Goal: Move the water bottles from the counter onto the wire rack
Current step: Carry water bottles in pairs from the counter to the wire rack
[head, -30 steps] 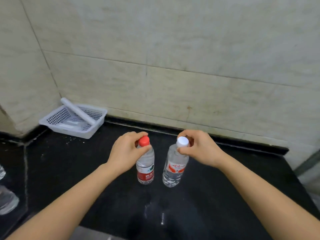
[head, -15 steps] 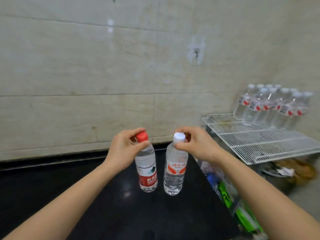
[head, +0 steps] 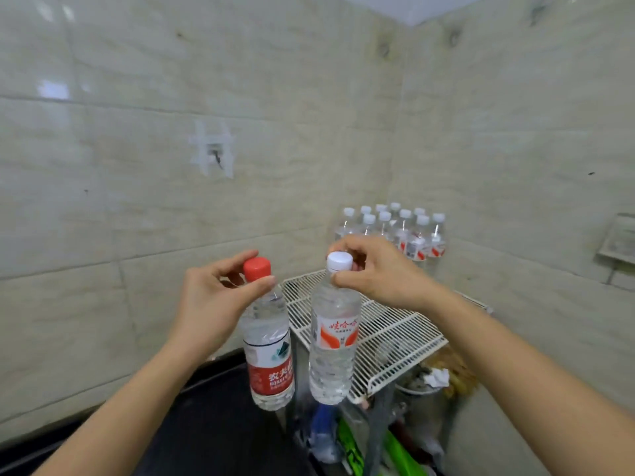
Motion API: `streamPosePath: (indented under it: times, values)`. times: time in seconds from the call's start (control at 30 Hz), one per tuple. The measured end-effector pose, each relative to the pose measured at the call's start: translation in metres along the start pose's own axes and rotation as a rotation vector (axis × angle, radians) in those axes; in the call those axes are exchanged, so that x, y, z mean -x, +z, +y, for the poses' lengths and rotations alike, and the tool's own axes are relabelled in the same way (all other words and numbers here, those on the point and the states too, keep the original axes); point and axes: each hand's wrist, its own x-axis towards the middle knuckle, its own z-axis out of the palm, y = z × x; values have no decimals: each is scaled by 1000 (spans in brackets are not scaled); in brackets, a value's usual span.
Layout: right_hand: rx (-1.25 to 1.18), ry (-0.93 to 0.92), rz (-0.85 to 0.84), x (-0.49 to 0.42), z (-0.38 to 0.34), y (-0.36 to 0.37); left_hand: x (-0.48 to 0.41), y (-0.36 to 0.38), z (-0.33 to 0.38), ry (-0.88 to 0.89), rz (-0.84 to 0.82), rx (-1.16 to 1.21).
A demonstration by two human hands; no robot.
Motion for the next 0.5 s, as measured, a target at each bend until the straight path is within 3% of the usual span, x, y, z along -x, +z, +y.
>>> streamPosePath:
  times: [0.3, 0.5]
  values:
    - [13, 69, 39, -50, 102, -86, -75, 135, 10, 80, -153, -20]
    - [116, 74, -19, -80, 165, -127, -107, 206, -3, 57, -216, -75]
